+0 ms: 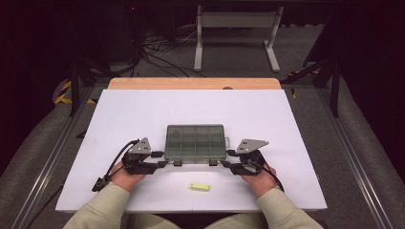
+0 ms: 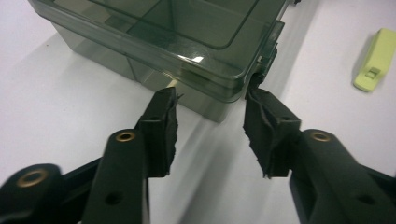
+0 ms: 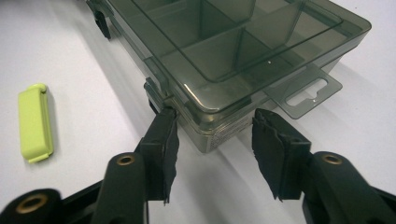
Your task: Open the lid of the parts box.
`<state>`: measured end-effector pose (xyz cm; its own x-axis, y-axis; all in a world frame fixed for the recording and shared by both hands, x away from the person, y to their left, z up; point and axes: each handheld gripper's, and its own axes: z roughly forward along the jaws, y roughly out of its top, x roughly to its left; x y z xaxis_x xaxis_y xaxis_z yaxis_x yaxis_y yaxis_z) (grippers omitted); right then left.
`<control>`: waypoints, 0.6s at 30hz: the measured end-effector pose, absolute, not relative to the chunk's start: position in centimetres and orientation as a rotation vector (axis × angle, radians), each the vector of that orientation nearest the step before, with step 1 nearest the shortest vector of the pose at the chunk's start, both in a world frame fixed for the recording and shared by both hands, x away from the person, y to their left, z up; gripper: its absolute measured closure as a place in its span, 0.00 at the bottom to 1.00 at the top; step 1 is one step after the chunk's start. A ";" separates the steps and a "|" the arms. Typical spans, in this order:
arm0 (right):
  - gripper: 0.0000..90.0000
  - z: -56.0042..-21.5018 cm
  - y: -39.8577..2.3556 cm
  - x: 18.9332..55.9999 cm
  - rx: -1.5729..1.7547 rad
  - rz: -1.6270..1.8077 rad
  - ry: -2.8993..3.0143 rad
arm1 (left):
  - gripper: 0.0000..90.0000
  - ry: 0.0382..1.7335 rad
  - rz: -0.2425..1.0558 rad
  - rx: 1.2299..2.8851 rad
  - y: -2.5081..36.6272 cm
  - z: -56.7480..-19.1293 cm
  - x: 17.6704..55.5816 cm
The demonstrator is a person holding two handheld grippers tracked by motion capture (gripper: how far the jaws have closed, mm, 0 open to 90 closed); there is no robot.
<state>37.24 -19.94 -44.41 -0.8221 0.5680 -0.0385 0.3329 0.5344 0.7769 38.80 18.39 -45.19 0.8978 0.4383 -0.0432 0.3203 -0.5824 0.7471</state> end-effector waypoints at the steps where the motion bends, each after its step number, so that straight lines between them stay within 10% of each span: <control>1: 0.61 -44.4 -19.9 37.2 0.747 1.173 2.487 | 0.68 0.539 0.179 2.241 18.4 -45.2 38.8; 18: 0.68 -44.4 -20.1 37.2 0.749 1.185 2.492 | 0.79 0.526 0.161 2.224 18.9 -44.9 38.7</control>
<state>37.22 -20.07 -44.42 -0.8260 0.5629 -0.0302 0.3319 0.5290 0.7810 38.66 18.86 -44.95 0.9042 0.4230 -0.0594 0.3173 -0.5721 0.7563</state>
